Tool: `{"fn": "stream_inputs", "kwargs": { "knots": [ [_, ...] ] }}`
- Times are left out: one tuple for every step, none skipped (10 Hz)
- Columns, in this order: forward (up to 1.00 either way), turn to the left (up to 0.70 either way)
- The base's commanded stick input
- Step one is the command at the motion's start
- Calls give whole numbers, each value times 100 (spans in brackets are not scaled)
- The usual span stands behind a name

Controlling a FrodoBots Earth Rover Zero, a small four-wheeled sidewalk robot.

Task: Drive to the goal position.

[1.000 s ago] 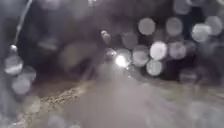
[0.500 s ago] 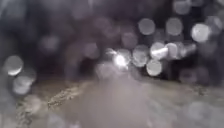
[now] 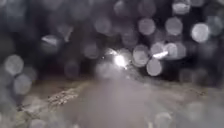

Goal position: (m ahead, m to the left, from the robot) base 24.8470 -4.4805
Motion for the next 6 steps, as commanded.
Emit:
{"fn": "stream_inputs", "kwargs": {
  "knots": [
    [70, 0],
    [70, 0],
    [70, 0],
    [70, 0],
    [70, 0],
    [70, 0]
  ]
}}
